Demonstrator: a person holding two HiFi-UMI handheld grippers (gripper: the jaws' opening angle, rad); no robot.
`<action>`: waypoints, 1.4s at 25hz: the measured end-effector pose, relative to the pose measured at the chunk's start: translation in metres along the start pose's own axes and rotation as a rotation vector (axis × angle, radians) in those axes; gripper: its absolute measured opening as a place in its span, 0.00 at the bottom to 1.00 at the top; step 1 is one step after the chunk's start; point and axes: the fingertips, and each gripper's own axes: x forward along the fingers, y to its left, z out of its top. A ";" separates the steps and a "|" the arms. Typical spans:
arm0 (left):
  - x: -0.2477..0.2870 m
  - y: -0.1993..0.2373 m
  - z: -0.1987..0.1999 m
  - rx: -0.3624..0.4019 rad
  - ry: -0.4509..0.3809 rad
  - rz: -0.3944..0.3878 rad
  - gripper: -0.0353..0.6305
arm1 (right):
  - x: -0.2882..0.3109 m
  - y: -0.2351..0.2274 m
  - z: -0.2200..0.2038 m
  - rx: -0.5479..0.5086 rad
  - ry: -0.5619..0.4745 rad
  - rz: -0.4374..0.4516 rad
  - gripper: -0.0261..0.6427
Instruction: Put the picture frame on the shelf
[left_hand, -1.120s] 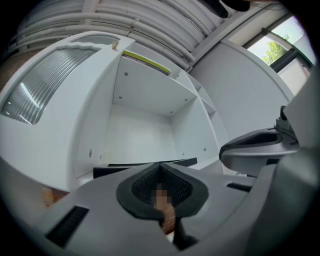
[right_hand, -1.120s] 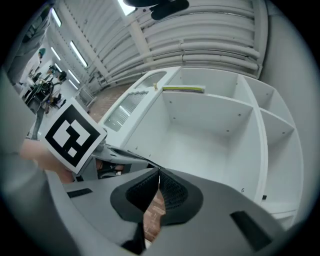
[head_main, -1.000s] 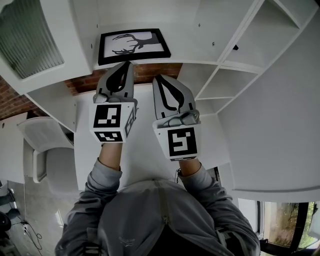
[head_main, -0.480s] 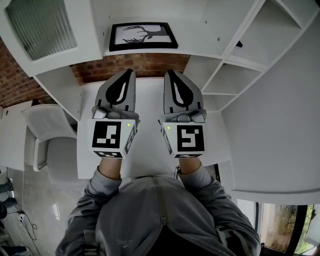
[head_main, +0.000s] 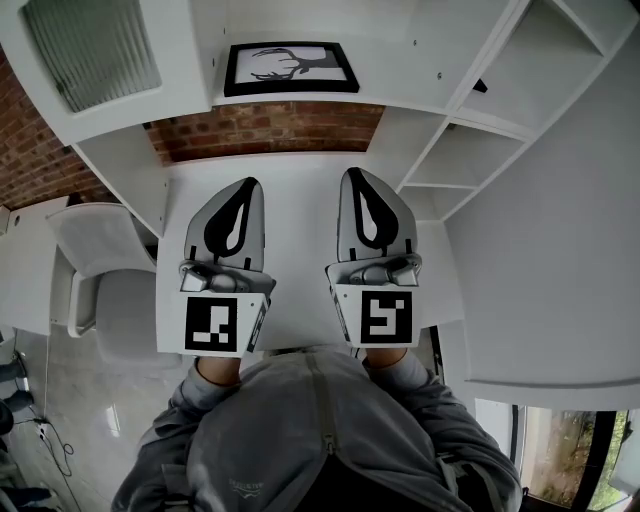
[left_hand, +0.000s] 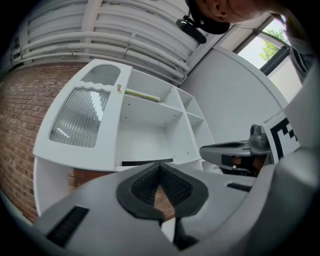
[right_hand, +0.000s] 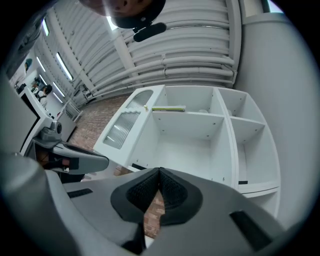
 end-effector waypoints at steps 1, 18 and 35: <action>-0.004 0.000 -0.003 0.000 0.005 0.006 0.06 | -0.005 0.001 -0.003 0.001 0.009 0.001 0.08; -0.033 -0.012 -0.068 -0.033 0.131 0.020 0.06 | -0.041 0.025 -0.062 0.058 0.110 0.056 0.08; -0.033 -0.016 -0.071 -0.034 0.138 0.007 0.06 | -0.043 0.030 -0.067 0.062 0.116 0.076 0.08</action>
